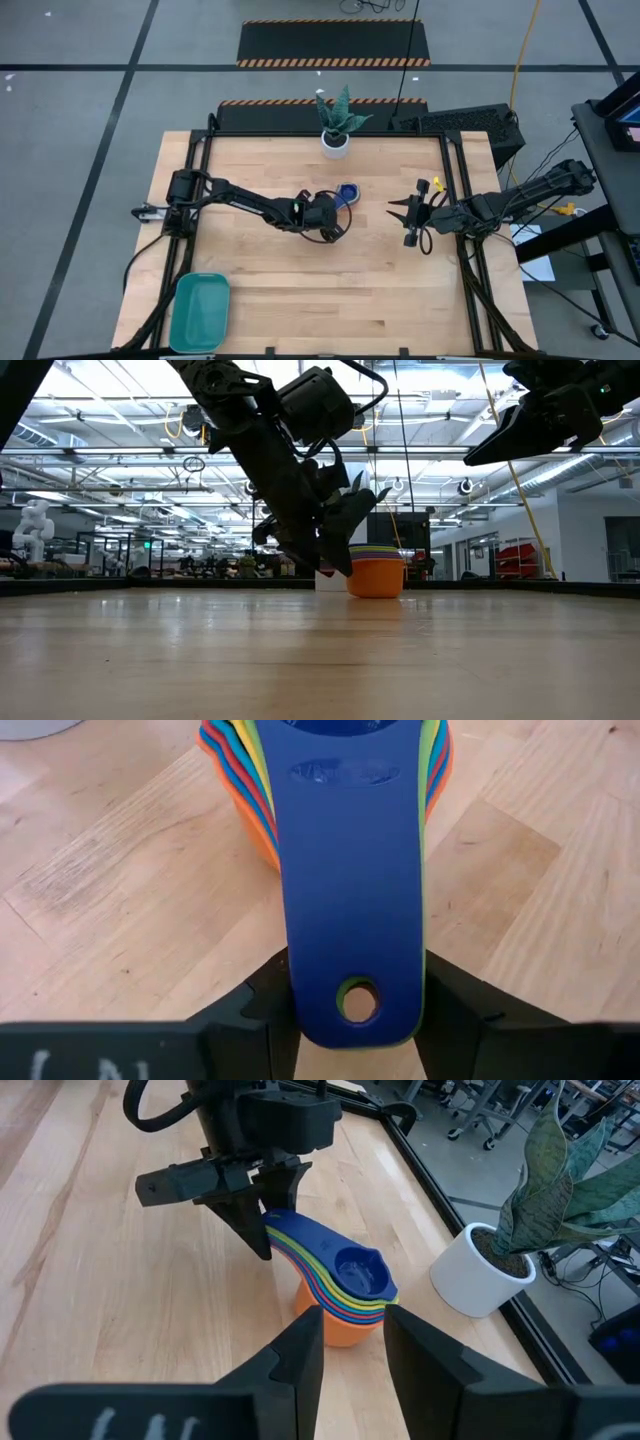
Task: Nest measuring cups in basket
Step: Stack the violet measuring cup on the green measuring cup
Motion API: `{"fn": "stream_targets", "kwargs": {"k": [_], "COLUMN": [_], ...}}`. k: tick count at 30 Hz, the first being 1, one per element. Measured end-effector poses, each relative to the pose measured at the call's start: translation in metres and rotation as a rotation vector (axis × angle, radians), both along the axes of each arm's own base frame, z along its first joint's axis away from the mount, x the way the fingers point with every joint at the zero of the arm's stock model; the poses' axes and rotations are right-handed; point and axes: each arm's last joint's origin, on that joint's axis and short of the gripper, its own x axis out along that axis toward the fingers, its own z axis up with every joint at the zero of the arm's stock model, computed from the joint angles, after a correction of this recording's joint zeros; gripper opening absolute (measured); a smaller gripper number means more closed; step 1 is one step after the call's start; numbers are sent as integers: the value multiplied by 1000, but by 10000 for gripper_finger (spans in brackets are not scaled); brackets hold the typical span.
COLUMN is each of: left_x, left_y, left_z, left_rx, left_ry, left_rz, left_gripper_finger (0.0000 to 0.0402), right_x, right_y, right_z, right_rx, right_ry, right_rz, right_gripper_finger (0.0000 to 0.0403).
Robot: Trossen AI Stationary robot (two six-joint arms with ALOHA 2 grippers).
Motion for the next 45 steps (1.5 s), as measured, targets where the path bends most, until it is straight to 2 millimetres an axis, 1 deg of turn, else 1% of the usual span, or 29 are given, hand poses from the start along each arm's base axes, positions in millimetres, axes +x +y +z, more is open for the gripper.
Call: {"fn": "stream_targets", "kwargs": {"k": [2, 6, 9, 13, 15, 19, 22, 25, 30, 35, 38, 41, 45], "left_x": [0, 0, 0, -3, -8, -19, -26, -27, -27, -33, -39, -45, -50], "left_y": [-1, -3, -7, -12, -14, -15, -20, -27, -41, -55, -57, -56, -55], "left_z": [0, 0, 1, 13, 20, 42, 50, 49, 44, 42, 39, 36, 36], "left_rx": [2, -11, -39, -36, -31, -13, 8, 0, -16, -44, -71, -72, -65], "left_ry": [1, 1, 5, 18, 46, 66, 106, 133, 174, 223, 281, 357, 414], "left_rz": [-4, -17, -62, -154, -182, -213, -275, -373, -587, -752, -820, -848, -876], "left_gripper_finger": [155, 135, 134, 134, 134, 135, 135, 136, 136, 137, 137, 137, 138], "right_x": [0, 0, 0, 0, 0, 0, 0, 0, 0, 0, 0, 0, 1], "right_y": [0, 0, 0, 0, 0, 0, 0, 0, 0, 0, 0, 1, 1], "right_z": [0, 0, 0, 0, 0, 0, 0, 0, 0, 0, 0, 0, -1], "right_rx": [0, 0, 0, 1, 1, 6, 8, 8, 15, 26, 27, 38, 42], "right_ry": [0, 0, 0, -1, -1, -3, -3, -3, -6, -9, -8, -5, -4], "right_rz": [0, 0, 0, 1, 1, 1, 0, 0, -2, -5, -3, 13, 11], "right_gripper_finger": [102, 102, 102, 102, 102, 102, 102, 102, 102, 102, 102, 102, 102]}}
